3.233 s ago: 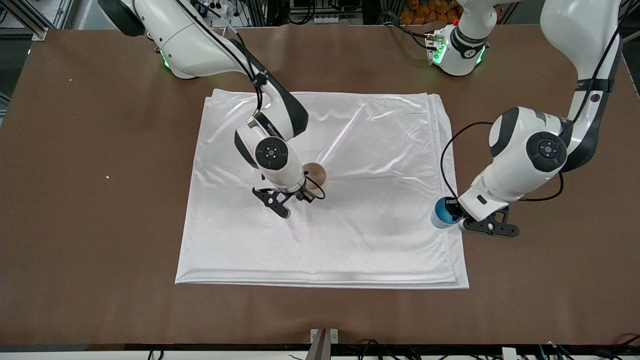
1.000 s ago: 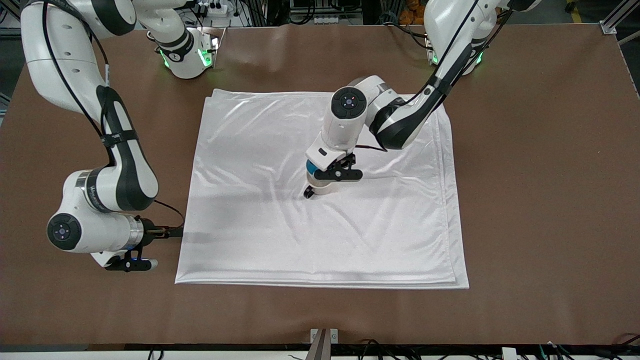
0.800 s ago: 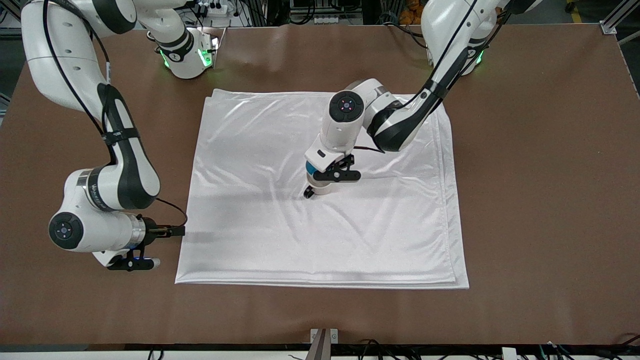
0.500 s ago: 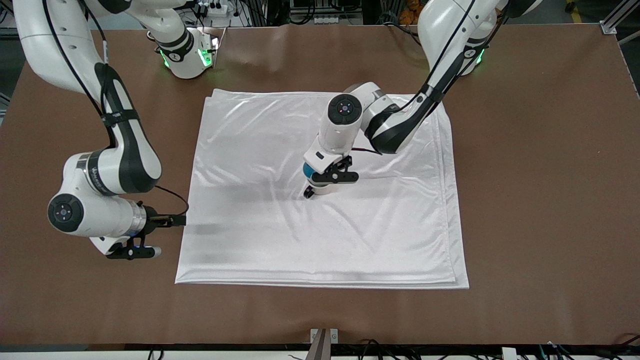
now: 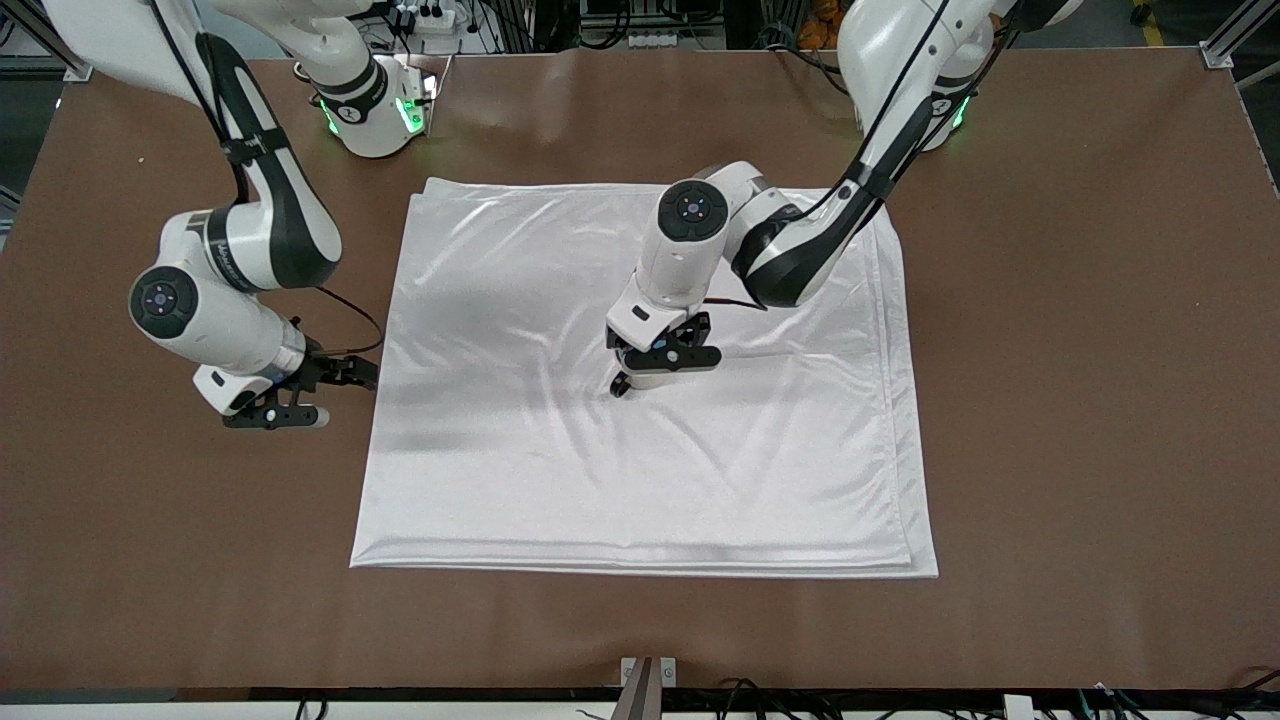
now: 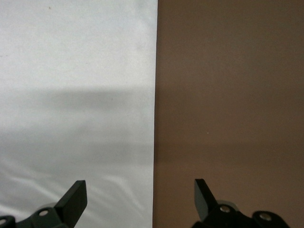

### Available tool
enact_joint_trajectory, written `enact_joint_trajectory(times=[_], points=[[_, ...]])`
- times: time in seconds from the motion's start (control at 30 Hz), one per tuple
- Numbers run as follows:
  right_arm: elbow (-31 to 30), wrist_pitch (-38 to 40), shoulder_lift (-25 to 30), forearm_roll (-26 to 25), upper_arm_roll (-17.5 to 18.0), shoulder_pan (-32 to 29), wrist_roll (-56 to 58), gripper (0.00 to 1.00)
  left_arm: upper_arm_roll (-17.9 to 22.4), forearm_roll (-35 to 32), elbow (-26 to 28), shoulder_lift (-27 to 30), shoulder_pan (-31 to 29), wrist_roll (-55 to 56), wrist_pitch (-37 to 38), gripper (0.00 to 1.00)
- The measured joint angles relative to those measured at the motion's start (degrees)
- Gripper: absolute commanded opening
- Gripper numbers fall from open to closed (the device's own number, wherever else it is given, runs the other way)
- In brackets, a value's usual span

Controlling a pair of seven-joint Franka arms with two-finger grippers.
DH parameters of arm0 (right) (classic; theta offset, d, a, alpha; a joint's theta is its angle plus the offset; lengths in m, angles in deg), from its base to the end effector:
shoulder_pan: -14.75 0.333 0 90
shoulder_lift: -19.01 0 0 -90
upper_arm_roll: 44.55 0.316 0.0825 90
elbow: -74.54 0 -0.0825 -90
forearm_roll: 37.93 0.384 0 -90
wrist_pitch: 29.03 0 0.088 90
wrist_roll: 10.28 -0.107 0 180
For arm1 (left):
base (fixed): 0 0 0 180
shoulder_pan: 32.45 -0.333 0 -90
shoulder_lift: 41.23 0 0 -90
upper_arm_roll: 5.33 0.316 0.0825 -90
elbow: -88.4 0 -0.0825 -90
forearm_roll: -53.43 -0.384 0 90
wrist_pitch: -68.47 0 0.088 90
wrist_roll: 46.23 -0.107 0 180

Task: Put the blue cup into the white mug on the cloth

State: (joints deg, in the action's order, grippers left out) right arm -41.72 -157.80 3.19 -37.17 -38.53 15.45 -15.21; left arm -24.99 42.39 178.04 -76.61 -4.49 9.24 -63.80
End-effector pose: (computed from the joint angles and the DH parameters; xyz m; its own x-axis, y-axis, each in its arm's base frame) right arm 0.5836 0.0675 0.3074 0.9980 0.0205 -0.0596 0.0185 -0.9993 -0.0334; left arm 0.5120 -0.4974 0.3150 0.9929 0.0987 0.0657 0.0874 -0.9838 0.1562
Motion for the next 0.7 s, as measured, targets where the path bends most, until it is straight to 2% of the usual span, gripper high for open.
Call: enact_joint_trajectory(times=[0.27,0.47,0.7], points=[[1.8,12.3,7.1,0.0,0.0,0.0,-0.4,1.00,2.2,-0.1,-1.2,7.9,-1.2,0.0,6.4,1.00],[9.7,27.2,9.7,0.0,-0.9,-0.1,-0.8,1.00,2.8,-0.2,-1.2,15.3,-4.1,0.0,14.0,1.00],[18.0,37.8,9.9,0.0,-3.0,-0.2,0.0,1.00,2.9,-0.2,-1.2,22.5,-8.9,-1.7,21.9,1.00]])
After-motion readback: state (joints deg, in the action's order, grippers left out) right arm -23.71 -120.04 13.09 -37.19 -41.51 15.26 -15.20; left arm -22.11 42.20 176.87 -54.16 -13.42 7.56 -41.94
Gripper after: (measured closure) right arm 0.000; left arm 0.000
